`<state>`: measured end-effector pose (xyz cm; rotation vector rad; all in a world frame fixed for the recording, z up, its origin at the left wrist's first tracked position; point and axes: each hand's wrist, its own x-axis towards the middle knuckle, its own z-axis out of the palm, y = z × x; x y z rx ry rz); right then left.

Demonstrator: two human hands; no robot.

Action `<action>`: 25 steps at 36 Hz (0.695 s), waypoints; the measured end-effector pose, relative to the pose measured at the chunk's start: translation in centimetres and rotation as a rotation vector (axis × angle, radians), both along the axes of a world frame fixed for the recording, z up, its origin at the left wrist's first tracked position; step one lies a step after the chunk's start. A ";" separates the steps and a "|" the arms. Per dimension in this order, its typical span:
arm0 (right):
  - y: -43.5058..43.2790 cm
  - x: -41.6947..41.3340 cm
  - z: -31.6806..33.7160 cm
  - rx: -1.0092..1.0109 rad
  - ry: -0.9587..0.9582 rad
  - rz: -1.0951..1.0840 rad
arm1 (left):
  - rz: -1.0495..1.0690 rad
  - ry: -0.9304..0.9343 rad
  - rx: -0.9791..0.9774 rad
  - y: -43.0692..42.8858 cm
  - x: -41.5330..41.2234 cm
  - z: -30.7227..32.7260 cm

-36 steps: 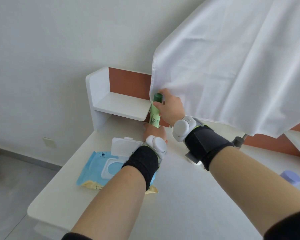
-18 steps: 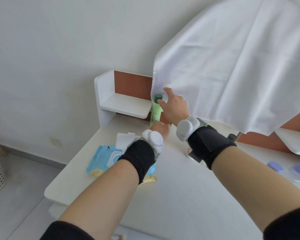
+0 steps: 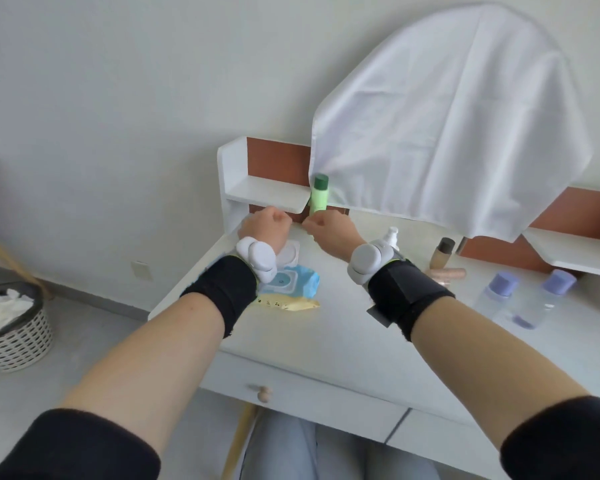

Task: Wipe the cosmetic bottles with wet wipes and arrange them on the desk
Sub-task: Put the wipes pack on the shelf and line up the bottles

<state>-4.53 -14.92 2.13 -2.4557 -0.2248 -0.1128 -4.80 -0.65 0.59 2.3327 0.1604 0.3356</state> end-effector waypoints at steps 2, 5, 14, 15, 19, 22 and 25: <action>0.7 -0.9 -0.8 0.045 0.044 0.038 | -0.029 0.080 -0.019 1.3 -1.0 -0.4; 1.2 -1.6 -1.3 0.091 0.068 0.068 | -0.080 0.086 -0.160 2.5 -1.6 -0.9; 2.2 -3.7 -2.5 0.016 0.094 0.117 | -0.197 0.060 -0.162 5.1 -4.3 -3.2; 2.3 -3.7 -2.7 -0.022 0.092 0.116 | -0.189 0.085 -0.117 5.3 -4.5 -3.6; 2.8 -4.2 -4.0 -0.119 0.104 0.090 | -0.125 0.122 0.103 6.1 -4.8 -5.2; 2.8 -4.1 -5.1 -0.125 0.120 0.054 | -0.099 0.177 0.197 6.8 -4.6 -5.8; 2.7 -3.6 -6.0 -0.104 0.119 -0.005 | -0.090 0.302 0.240 7.1 -3.9 -5.9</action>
